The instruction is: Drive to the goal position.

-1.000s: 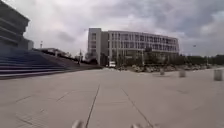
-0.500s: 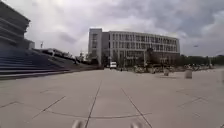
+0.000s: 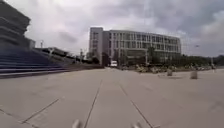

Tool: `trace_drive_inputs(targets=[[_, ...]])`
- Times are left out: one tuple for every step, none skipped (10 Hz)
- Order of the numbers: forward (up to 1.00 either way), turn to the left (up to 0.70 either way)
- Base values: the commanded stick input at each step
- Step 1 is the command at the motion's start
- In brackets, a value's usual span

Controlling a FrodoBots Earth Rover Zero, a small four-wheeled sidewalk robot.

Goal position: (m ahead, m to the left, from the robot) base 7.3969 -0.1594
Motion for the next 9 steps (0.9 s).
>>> trace_drive_inputs(targets=[[0.85, 0.00], [0.85, 0.00], [0.85, 0.00], [0.85, 0.00], [0.85, 0.00], [0.85, 0.00], [0.85, 0.00], [0.85, 0.00], [0.85, 0.00]])
